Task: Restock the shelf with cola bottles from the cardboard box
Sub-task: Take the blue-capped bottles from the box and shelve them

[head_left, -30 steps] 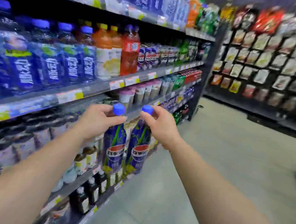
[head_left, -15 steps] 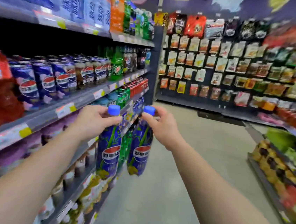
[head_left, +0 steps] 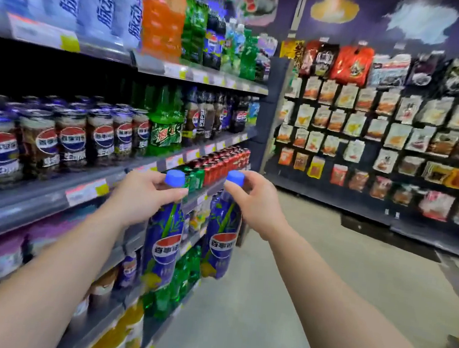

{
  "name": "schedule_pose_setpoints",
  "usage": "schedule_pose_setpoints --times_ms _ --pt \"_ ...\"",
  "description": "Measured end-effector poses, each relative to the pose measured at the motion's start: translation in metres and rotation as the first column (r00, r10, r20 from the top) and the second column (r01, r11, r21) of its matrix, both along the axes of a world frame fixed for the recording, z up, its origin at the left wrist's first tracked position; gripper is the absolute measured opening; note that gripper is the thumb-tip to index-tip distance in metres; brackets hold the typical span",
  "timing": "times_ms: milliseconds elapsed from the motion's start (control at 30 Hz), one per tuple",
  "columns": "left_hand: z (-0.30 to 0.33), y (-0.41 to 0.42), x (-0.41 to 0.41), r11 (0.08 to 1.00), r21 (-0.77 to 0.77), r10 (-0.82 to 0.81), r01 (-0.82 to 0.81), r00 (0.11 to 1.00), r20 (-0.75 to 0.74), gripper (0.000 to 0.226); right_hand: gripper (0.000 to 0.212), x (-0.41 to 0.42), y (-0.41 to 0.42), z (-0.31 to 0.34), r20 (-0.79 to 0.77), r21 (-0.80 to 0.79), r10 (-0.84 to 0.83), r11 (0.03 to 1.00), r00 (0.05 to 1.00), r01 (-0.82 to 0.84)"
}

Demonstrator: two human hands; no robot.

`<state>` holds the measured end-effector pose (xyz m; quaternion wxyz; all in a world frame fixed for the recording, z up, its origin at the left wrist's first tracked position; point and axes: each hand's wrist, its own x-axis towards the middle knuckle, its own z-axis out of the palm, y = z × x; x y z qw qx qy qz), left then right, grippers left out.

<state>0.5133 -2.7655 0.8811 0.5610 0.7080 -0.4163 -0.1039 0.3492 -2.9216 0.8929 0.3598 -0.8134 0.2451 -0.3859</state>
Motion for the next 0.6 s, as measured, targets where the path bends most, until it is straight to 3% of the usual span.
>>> schedule_pose_setpoints --times_ms 167,367,600 --pt "0.004 -0.097 0.039 0.998 -0.04 0.059 -0.058 0.998 0.021 0.009 0.012 0.04 -0.1 0.009 0.015 -0.041 0.022 0.999 1.0 -0.021" --pt "0.0 -0.224 0.104 0.995 -0.069 0.073 -0.071 0.997 0.029 0.011 0.027 0.101 -0.219 0.02 -0.011 -0.094 0.043 0.995 0.999 -0.043" --pt "0.025 -0.364 0.16 0.997 -0.077 -0.023 0.027 0.999 0.045 0.013 0.037 0.152 -0.349 0.034 -0.001 -0.06 -0.019 0.998 1.0 0.019"
